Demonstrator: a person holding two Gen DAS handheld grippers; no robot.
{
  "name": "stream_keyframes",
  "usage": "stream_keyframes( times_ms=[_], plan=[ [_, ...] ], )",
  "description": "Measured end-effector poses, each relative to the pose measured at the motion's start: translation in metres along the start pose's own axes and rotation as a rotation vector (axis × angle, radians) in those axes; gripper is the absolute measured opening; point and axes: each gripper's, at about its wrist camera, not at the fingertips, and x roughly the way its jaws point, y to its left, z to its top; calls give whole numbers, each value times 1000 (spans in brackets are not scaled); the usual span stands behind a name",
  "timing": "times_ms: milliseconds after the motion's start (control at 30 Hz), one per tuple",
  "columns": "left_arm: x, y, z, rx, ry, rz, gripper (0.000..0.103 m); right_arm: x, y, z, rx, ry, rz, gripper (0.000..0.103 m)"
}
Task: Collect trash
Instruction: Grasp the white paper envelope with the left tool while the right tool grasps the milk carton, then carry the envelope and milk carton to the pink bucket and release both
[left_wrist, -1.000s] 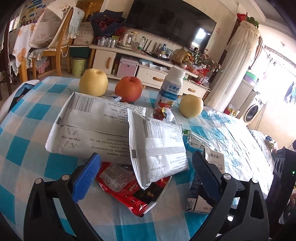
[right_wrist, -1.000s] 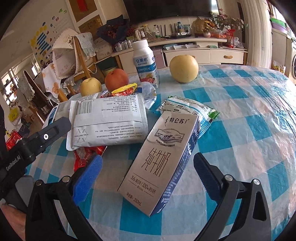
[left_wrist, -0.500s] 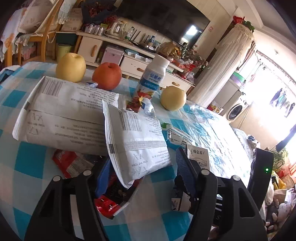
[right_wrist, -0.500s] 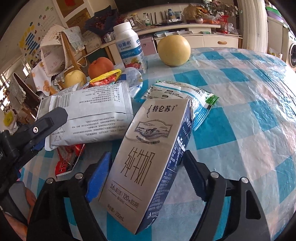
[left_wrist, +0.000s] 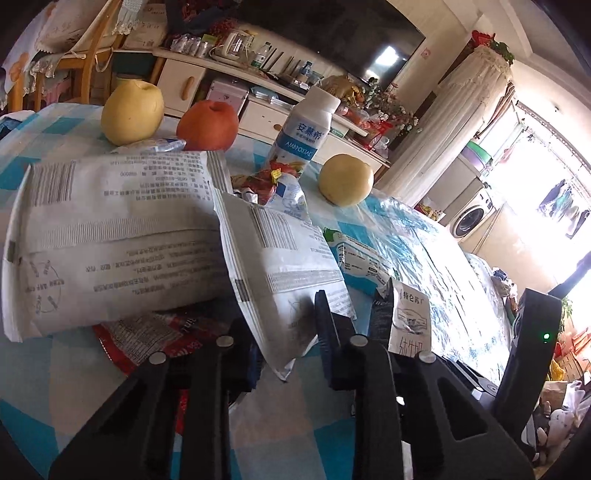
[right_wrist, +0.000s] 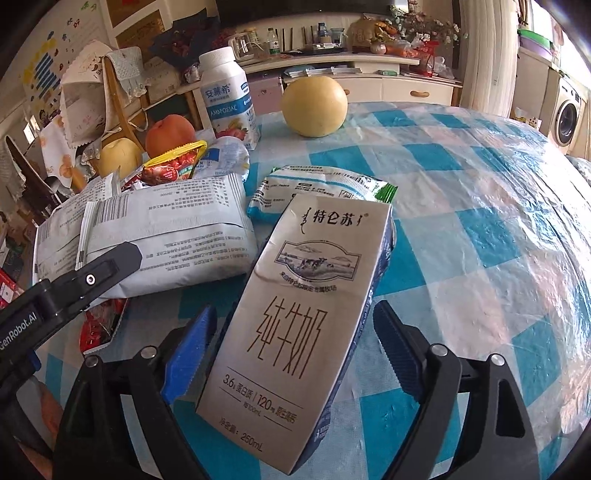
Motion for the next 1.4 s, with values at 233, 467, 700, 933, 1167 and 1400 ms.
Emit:
stream_keyframes(
  times_ms=[233,467,700,933,1167,1400],
  plan=[
    [-19,7,-2,-44,-18,-2,17,-2,-3,-3,2,2,-8,75],
    [-56,15,-11,-53,-50,-5,16,-8,-5,-9,18,-8,31,70],
    [-99,33,-17,-72,-95,-3,16,-24,-1,-16,6,-45,50,70],
    [-137,44,-23,-87,-140,-9,16,-49,10,-24,-30,-79,75,70],
    [-182,60,-32,-122,-205,7,16,-75,31,-27,-94,-121,125,70],
    [-253,98,-42,-177,-313,101,16,-95,92,-32,-179,-113,259,70]
  ],
)
